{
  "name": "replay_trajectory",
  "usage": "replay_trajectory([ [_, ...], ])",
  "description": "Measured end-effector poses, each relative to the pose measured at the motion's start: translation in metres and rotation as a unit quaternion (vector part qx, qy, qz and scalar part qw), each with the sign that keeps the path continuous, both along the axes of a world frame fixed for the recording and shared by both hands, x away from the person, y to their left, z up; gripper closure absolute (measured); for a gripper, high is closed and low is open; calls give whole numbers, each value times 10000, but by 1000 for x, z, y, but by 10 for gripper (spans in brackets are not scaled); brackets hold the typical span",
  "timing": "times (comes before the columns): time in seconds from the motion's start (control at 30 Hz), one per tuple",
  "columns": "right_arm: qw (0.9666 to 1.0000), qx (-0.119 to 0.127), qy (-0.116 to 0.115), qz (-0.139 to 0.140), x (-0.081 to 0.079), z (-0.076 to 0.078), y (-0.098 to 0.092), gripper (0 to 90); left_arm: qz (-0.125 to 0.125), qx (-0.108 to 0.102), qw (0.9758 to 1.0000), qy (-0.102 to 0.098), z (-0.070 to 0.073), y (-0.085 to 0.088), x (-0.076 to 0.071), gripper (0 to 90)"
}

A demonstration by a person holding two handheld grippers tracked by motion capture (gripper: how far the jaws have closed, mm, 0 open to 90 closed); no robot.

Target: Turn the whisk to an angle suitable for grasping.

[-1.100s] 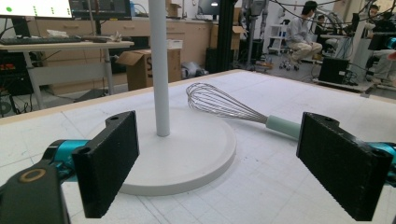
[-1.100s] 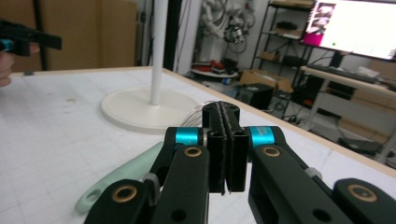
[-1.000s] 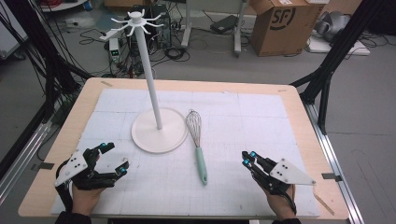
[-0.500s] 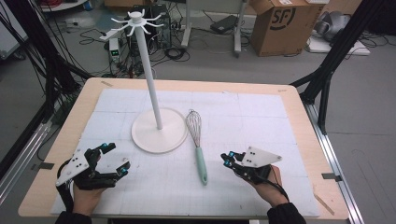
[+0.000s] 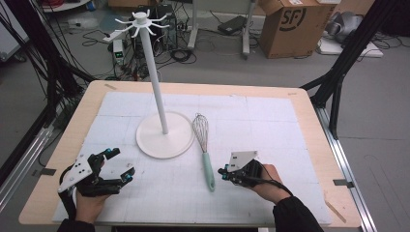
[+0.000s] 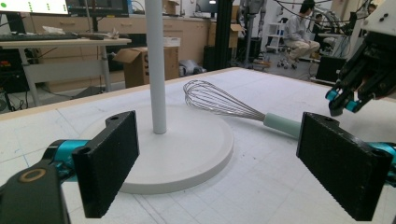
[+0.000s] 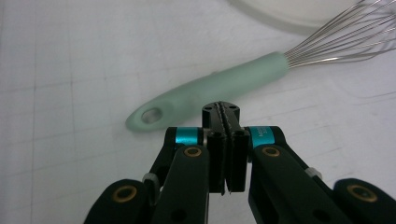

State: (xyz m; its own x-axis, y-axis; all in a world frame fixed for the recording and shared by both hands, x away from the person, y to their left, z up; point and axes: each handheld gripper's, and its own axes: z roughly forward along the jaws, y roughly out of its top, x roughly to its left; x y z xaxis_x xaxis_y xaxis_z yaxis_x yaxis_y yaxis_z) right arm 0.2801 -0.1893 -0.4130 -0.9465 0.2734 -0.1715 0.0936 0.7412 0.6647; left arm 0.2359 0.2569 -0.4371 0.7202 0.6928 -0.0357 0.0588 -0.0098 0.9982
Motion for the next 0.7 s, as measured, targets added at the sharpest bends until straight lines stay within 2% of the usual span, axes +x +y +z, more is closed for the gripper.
replay_trajectory([
  [0.1,9993,-318,137,147,-1,-6,6,897,7,-10,10000,15,0,0,0,136],
  [0.3,9962,-741,284,367,-3,-15,18,897,26,-39,10000,21,0,1,0,136],
  [0.47,9946,-875,269,491,-4,-18,28,896,15,-4,10000,29,0,1,0,136],
  [0.7,9935,-901,321,616,-2,-18,43,896,25,-27,10000,20,0,1,0,136],
])
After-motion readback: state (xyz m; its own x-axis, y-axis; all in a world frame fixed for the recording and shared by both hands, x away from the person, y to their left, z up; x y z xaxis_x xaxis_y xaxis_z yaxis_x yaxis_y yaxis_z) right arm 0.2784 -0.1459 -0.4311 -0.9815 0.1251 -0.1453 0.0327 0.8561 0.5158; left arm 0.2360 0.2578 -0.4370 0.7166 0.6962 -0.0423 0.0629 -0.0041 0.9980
